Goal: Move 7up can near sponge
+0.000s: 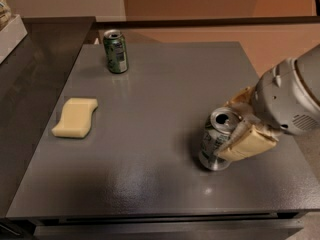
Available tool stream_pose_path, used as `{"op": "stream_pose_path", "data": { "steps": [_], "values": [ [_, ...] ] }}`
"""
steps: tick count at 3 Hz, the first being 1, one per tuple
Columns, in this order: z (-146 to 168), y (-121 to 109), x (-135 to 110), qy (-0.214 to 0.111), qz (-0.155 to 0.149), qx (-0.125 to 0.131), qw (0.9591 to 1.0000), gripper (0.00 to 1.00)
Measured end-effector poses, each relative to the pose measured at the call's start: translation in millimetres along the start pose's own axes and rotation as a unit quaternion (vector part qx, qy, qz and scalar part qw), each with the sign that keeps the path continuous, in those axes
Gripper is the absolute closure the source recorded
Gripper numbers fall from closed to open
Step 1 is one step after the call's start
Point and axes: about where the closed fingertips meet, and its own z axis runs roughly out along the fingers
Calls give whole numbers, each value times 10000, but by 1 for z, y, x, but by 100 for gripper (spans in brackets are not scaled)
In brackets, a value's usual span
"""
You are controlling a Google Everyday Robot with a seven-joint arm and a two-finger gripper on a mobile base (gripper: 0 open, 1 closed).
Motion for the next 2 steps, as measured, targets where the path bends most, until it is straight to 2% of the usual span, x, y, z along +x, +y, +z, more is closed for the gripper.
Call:
{"op": "stream_pose_path", "data": {
  "steps": [2],
  "values": [
    [28,-23,-59,26,-19,-22,10000,100]
  ]
}}
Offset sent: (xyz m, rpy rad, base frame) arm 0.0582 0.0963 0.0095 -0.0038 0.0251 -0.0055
